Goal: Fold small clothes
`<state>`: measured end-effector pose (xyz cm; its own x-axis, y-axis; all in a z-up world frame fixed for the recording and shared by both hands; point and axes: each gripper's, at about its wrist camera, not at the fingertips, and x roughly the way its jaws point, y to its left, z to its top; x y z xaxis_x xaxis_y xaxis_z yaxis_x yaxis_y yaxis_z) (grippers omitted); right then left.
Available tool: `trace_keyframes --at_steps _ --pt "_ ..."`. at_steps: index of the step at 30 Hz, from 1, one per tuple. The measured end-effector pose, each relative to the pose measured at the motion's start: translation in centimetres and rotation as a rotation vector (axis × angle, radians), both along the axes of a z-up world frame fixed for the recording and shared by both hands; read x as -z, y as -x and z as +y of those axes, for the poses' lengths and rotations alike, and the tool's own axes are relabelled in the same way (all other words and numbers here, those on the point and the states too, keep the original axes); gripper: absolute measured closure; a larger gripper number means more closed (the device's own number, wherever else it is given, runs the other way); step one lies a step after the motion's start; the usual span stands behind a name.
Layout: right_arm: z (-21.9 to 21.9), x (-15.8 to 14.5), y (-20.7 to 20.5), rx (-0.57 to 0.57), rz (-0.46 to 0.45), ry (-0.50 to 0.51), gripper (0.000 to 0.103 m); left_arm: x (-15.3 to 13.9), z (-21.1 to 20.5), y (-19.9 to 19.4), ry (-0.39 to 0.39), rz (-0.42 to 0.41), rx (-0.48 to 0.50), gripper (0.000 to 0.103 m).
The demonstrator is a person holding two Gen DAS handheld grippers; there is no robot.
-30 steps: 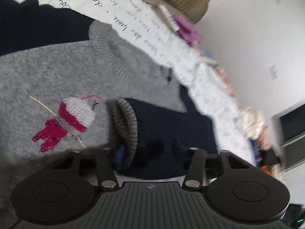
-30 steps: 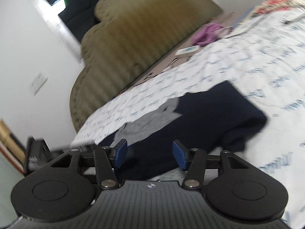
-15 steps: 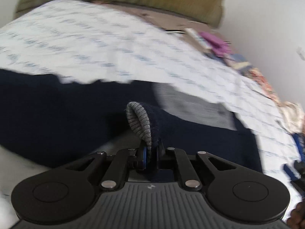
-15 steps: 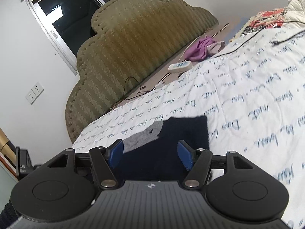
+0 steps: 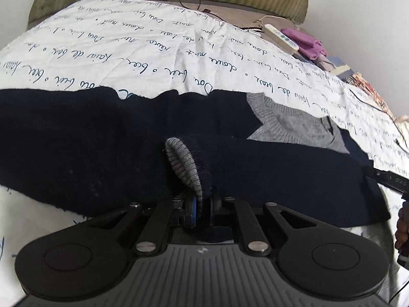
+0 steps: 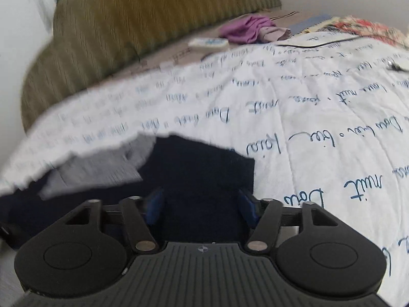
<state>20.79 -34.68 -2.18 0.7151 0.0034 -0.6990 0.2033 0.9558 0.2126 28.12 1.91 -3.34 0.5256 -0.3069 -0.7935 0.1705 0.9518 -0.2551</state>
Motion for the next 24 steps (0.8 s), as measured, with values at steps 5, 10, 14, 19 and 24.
trace_keyframes --at_steps 5,10,14,19,24 --pt "1.6 0.4 0.5 -0.062 -0.004 0.155 0.043 -1.4 1.0 1.2 -0.02 -0.055 -0.031 0.084" --pt "2.5 -3.6 3.5 -0.011 -0.192 0.205 0.035 -5.5 2.8 4.1 -0.076 -0.267 -0.16 0.074" --pt "5.2 -3.8 3.2 -0.124 -0.192 0.125 0.028 -5.4 -0.1 4.3 -0.021 -0.314 -0.068 0.07" --pt "7.2 -0.3 1.3 -0.129 -0.079 0.137 0.027 -1.0 -4.2 3.1 -0.118 -0.275 0.009 0.07" --pt "7.1 1.8 2.5 -0.138 -0.118 0.142 0.02 1.5 -2.9 2.8 -0.099 -0.269 0.021 0.07"
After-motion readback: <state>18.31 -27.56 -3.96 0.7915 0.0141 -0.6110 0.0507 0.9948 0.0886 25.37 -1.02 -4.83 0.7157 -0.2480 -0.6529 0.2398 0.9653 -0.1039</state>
